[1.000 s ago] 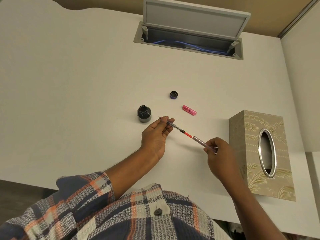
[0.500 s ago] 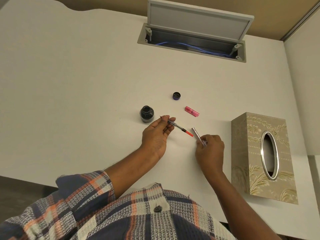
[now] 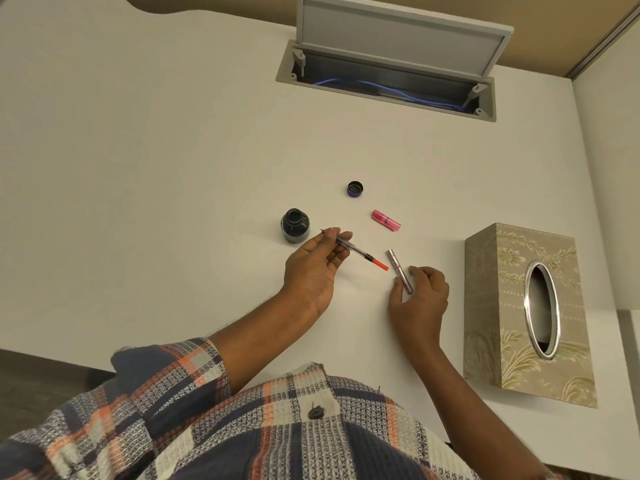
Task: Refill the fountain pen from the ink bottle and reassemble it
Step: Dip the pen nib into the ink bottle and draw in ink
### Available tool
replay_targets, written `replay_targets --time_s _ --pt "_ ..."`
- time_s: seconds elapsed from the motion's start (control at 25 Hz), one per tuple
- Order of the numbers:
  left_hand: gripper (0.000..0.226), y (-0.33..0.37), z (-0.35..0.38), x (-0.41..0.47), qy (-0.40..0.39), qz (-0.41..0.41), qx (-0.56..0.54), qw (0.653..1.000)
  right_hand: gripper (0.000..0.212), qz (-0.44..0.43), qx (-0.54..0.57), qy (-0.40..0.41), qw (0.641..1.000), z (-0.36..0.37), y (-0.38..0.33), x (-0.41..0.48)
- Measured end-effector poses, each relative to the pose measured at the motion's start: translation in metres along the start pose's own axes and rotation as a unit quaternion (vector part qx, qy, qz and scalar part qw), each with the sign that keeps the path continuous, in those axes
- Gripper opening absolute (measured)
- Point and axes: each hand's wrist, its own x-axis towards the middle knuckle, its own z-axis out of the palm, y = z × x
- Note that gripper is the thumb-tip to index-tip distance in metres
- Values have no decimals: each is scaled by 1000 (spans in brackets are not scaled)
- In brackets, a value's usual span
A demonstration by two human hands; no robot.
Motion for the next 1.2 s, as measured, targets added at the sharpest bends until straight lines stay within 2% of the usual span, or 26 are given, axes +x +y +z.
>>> replay_targets --time_s 0.4,0.8,0.92,1.0,1.08,1.2 --pt "10 -1 -1 0 -3 -6 -8 1000 33 -26 6 14 1000 0 3 -2" --pt "9 -1 -2 -3 -2 -10 -4 1000 38 -15 21 17 1000 0 3 -2" --pt "8 -1 -2 -5 -1 -14 -8 1000 46 21 51 9 998 -7 -2 -3" --pt "8 -1 -2 -6 -4 -15 -9 1000 52 22 64 43 997 -16 -9 -3" --pt "9 1 0 -5 -7 -12 -12 1000 49 -17 78 84 993 -25 -21 -2" --pt "9 4 1 -3 -7 -6 -16 1000 29 -47 171 68 982 -36 -47 2"
